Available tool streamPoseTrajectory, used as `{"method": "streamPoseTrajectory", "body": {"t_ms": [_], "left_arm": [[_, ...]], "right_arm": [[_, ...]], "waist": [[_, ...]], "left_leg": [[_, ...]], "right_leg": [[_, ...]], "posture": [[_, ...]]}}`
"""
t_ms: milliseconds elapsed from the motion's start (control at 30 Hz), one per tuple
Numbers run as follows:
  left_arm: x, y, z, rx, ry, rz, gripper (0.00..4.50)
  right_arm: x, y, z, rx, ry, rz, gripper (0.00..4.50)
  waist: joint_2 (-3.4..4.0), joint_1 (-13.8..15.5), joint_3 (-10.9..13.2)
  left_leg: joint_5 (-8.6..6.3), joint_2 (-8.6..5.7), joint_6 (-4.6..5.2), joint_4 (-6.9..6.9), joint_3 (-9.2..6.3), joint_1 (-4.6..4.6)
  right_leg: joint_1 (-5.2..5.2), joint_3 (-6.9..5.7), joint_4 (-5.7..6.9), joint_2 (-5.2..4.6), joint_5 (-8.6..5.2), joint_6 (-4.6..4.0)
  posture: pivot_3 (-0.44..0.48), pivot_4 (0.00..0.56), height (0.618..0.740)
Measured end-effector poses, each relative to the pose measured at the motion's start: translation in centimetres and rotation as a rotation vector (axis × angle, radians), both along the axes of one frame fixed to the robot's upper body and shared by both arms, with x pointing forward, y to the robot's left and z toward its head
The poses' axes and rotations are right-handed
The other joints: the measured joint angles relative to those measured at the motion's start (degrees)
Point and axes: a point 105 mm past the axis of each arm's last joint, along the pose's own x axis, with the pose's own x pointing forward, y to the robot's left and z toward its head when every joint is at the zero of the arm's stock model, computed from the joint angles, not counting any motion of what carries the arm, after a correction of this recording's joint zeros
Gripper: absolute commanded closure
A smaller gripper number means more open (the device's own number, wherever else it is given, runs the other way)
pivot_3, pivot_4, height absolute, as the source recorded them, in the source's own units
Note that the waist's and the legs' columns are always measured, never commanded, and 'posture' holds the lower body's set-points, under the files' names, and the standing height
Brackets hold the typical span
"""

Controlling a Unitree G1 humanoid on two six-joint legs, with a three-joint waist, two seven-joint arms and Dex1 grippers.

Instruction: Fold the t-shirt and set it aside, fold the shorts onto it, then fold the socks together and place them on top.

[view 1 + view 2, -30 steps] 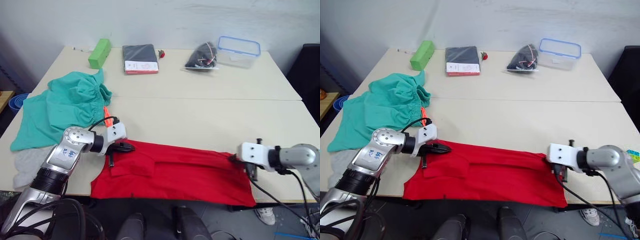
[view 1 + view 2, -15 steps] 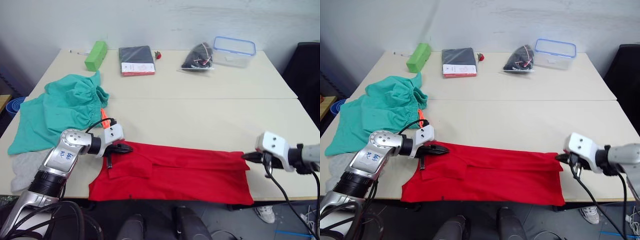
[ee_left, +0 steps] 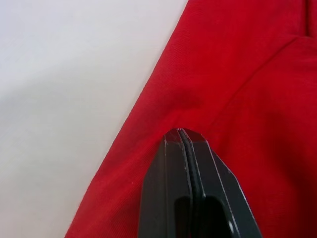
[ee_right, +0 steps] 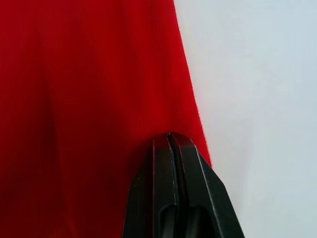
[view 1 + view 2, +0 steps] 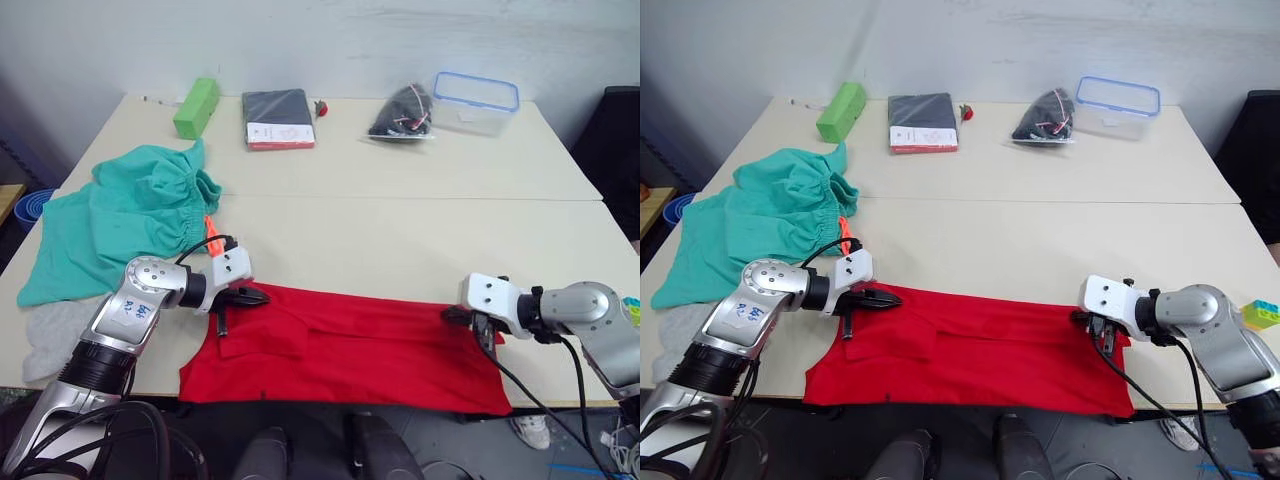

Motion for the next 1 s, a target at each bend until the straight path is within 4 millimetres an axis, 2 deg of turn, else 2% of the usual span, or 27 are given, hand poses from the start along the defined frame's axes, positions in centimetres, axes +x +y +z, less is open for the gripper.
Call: {"method": "streamPoseTrajectory", "body": {"t_ms": [100, 200, 400, 500, 633, 767, 900, 1000], "left_arm": [[0.1, 0.0, -0.1, 0.007, -0.017, 0.005, 4.48], [0.1, 0.1, -0.1, 0.004, -0.03, 0.007, 4.48], [0.7, 0.6, 0.0, 0.001, -0.045, 0.035, 4.48], [0.8, 0.8, 0.2, -0.003, -0.053, 0.043, 4.48], [0.6, 0.9, 0.2, -0.006, -0.057, 0.044, 4.48], [0.3, 0.9, 0.5, -0.01, -0.069, 0.038, 4.48], [-0.2, 1.0, 0.7, -0.046, -0.039, 0.048, 4.48], [-0.9, 0.8, 1.2, -0.095, 0.018, 0.033, 3.91]], "right_arm": [[1.6, -0.7, 0.1, -0.053, -0.069, -0.012, 4.5], [2.3, -1.0, 0.2, -0.074, -0.092, -0.005, 4.5], [4.1, -1.3, 0.8, -0.034, -0.093, -0.034, 4.5], [3.8, -1.3, 1.0, 0.037, -0.038, -0.07, 4.5], [2.4, -0.7, 1.6, 0.141, 0.043, -0.081, 4.5], [0.6, -1.6, 2.5, 0.159, 0.077, -0.102, 4.5], [-0.6, -1.6, 1.7, 0.18, 0.114, -0.113, 4.5], [-0.7, -1.9, 1.9, 0.229, 0.145, -0.152, 3.94]], "waist": [[-0.07, -0.11, -0.04], [-0.1, -0.08, -0.06], [-0.09, -0.11, -0.06], [-0.05, -0.1, -0.03], [0.0, 0.03, -0.02], [0.03, 0.16, -0.04], [0.03, -0.06, -0.04], [0.07, 0.0, 0.02]], "left_leg": [[0.02, 0.0, 0.03, 0.01, 0.01, 0.09], [0.02, 0.01, 0.03, 0.02, -0.01, 0.09], [0.04, 0.01, 0.06, 0.03, -0.01, 0.07], [0.03, 0.01, 0.05, -0.03, -0.01, -0.04], [0.03, 0.01, 0.04, -0.31, 0.0, -0.18], [0.06, 0.01, -0.03, -0.4, -0.02, -0.76], [0.07, 0.02, -0.06, -0.4, 0.02, -0.98], [0.07, 0.01, -0.06, -0.35, 0.02, -1.04]], "right_leg": [[0.14, 0.02, -0.07, -0.01, 0.0, 0.0], [0.12, 0.0, -0.06, -0.01, 0.0, -0.01], [0.06, -0.01, 0.0, 0.01, 0.02, -0.02], [-0.09, 0.0, 0.05, 0.0, 0.02, -0.03], [-0.36, 0.02, 0.03, -0.02, -0.01, -0.05], [-1.0, 0.0, 0.05, -0.02, -0.03, -0.07], [-1.24, 0.02, 0.08, 0.0, -0.03, -0.08], [-1.27, 0.01, 0.08, -0.01, -0.03, -0.07]], "posture": [[0.0, 0.15, 0.74], [0.0, 0.15, 0.74], [0.0, 0.15, 0.74], [0.0, 0.15, 0.74], [0.0, 0.15, 0.74], [0.0, 0.15, 0.74], [0.0, 0.15, 0.74], [0.0, 0.15, 0.74]]}}
